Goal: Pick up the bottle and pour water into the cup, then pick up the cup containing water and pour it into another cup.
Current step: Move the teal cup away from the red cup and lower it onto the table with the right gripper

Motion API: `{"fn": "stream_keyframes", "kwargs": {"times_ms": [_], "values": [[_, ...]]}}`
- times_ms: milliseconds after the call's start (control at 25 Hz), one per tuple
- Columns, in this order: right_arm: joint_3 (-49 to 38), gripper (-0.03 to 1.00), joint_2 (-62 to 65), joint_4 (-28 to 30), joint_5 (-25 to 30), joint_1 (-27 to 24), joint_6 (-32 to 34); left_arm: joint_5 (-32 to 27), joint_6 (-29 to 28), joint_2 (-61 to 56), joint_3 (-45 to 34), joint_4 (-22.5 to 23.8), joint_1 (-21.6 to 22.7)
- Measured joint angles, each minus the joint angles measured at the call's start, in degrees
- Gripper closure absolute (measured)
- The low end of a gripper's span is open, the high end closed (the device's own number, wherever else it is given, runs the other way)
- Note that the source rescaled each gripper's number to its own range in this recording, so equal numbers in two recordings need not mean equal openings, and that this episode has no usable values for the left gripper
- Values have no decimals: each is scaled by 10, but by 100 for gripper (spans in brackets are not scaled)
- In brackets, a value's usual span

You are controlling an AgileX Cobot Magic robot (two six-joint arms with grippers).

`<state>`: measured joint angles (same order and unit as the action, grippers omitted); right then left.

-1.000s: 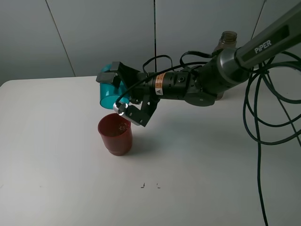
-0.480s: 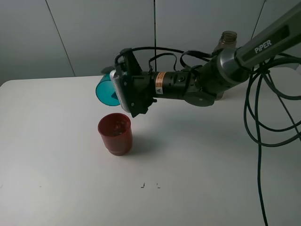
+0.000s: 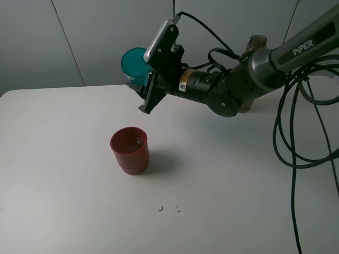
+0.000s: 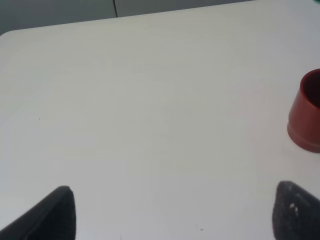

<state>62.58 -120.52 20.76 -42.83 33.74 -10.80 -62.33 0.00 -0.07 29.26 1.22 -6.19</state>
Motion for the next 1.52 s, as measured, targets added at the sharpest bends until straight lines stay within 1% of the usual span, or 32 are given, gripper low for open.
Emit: {"fn": "stream_keyframes", "kwargs": {"times_ms": [40,120,240,360,520,640,880,1200,1520], "values": [[0,93,0,-16,7,-5,28,0,0,0,0,0,0],[0,93,0,-28,16,-17,85,0,0,0,0,0,0],[0,93,0,-37,29,-27,131,0,0,0,0,0,0],[0,93,0,-37,51,-32,144,0,0,0,0,0,0],[0,93,0,-38,95,-39,146,0,0,0,0,0,0],[0,93,-1,-38,106,-43,148,0,0,0,0,0,0],[0,93,-44,-53,97,-46,148,0,0,0,0,0,0],[0,93,-90,-83,36,-52,148,0,0,0,0,0,0],[0,93,-114,-96,32,-58,148,0,0,0,0,0,0]]}}
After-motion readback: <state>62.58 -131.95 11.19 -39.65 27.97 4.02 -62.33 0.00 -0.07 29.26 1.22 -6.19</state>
